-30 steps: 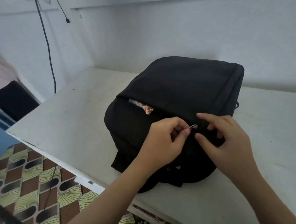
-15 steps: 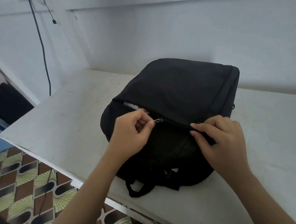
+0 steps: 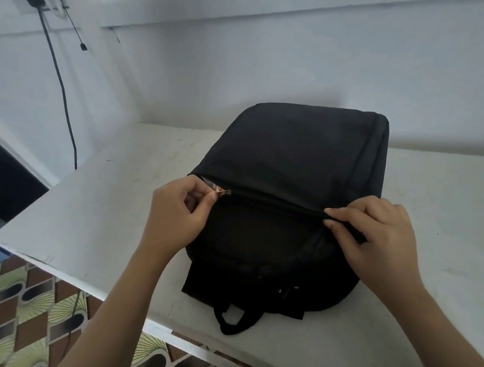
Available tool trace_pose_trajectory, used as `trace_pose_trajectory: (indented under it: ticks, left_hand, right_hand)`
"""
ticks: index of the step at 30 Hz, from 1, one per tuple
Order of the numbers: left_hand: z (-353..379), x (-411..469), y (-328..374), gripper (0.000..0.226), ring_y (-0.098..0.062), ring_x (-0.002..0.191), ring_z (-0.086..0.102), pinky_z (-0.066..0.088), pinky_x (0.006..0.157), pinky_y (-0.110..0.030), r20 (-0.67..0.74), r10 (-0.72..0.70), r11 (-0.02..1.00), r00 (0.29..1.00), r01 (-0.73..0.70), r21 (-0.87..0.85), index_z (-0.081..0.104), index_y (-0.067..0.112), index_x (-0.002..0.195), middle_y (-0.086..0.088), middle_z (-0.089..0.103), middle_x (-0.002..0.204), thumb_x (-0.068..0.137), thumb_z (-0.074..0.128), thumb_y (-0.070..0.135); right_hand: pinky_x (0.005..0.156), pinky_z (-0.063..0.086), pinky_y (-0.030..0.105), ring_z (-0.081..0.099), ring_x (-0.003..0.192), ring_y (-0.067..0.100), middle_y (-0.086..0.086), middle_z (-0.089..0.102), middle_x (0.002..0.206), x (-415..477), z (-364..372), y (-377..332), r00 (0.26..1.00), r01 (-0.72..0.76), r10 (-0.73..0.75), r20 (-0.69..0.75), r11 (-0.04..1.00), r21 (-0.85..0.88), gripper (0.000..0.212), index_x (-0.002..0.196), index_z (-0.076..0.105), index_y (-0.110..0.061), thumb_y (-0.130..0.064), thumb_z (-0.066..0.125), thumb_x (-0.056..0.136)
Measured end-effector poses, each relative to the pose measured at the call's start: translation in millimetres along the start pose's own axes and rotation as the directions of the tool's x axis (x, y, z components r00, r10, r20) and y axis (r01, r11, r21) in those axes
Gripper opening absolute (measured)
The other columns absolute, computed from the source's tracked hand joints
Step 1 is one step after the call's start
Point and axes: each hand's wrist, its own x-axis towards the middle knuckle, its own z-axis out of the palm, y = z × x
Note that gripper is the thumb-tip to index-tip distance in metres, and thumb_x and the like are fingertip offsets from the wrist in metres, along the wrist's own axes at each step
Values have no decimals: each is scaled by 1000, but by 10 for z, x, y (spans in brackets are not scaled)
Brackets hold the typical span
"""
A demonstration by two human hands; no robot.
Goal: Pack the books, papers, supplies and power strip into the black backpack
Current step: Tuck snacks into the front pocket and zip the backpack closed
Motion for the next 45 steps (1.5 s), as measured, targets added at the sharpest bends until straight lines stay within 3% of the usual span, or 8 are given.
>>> trace_pose_trajectory:
  ticks: [7,13,18,22,25,34,41,45]
  left_hand:
    - [113,-154,60,8,-10,68,60,45,56,-9,14,5,995,1000,-4,-100,66,12,76,9,62,65,82,69,7]
    - [167,-251,37,6,-12,68,60,48,57,-14,-42,34,994,999,-38,-100,67,14,79,8,62,67,82,69,9]
    - [170,-295,3,5,-9,68,62,51,60,-15,-74,23,989,997,-33,-144,69,12,85,8,66,73,82,70,8]
    - [101,-289,-39,7,-8,66,61,50,59,-16,-50,86,985,995,-93,-148,69,14,88,8,66,76,82,69,10]
    - [34,-237,-136,13,-2,74,57,45,67,-9,-110,100,992,989,-109,-71,66,14,94,8,62,85,81,67,9]
    - [56,155,-291,74,-15,117,45,42,97,-31,52,-176,983,983,173,56,44,27,131,5,47,132,68,80,41]
    - [203,294,-219,69,-19,112,48,44,94,-34,45,-227,973,973,225,48,45,23,128,1,52,125,68,77,30]
    - [133,195,-169,54,-4,107,44,36,92,-19,33,-158,983,987,161,-92,50,23,123,12,51,117,74,73,19]
  right_hand:
    - [69,37,29,55,80,15,-4,59,86,144,-73,-175,986,-8,3,167,1000,27,29,104,71,-19,-34,58,83]
    - [72,37,30,54,88,12,-6,58,96,504,174,-565,948,106,-152,279,979,174,30,113,67,-26,-32,52,87]
    - [73,34,30,53,83,17,-1,57,95,794,444,-732,866,309,-346,360,938,159,32,108,68,-27,-21,70,77]
    - [67,37,32,56,74,20,2,58,86,818,553,-739,839,418,-437,324,899,130,9,87,71,-19,-23,66,80]
    - [65,38,32,56,72,18,1,61,84,795,556,-714,852,420,-437,287,899,124,17,84,72,-18,-27,57,84]
    - [67,39,31,61,70,19,0,67,80,702,541,-687,854,465,-477,208,879,107,10,85,75,-17,-14,77,76]
    - [70,30,30,61,70,20,0,68,79,700,528,-715,862,463,-473,179,881,99,7,82,76,-18,-15,77,76]
    - [69,28,28,59,71,18,-2,68,80,662,511,-710,905,396,-407,127,913,101,18,87,76,-19,-24,59,85]
